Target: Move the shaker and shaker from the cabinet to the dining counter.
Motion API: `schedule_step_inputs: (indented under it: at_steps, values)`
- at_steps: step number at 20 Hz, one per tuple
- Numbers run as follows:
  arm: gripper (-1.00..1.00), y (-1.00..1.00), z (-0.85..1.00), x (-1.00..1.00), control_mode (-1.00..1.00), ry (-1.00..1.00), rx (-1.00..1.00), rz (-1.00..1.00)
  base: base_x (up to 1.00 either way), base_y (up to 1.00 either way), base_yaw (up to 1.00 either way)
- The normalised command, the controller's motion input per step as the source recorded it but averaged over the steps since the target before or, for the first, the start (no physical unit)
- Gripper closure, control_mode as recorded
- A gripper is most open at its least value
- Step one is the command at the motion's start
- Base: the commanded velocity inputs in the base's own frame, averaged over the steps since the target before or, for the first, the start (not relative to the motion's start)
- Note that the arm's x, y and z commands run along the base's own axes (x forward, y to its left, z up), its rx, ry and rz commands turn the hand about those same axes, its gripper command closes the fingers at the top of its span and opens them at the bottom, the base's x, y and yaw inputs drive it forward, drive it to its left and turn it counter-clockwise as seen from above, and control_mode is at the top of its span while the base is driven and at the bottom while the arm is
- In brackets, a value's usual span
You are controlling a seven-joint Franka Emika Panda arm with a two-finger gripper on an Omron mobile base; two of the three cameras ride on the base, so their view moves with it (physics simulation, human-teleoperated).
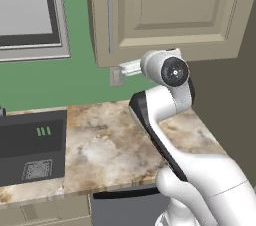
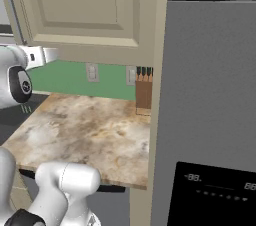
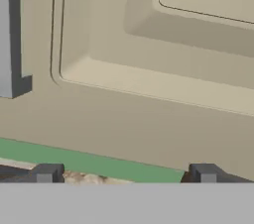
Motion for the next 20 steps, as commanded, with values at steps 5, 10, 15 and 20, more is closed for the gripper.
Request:
schedule_step_inputs:
  at_steps: [5, 10, 15, 20]
  values:
    - [-1.00, 0.20, 0.22, 0.00, -1.00, 0.00, 0.05, 0.19, 0.00, 0.00, 0.00]
    - [-1.00, 0.30, 0.14, 0.00, -1.00, -0.01, 0.01, 0.15, 0.00, 0.00, 0.00]
    - [-1.00, 0.37, 0.11, 0.00, -1.00, -0.05, 0.00, 0.07, 0.00, 0.00, 0.00]
    - [-1.00, 0.32, 0.15, 0.00, -1.00, -0.18, 0.00, 0.03, 0.00, 0.00, 0.00]
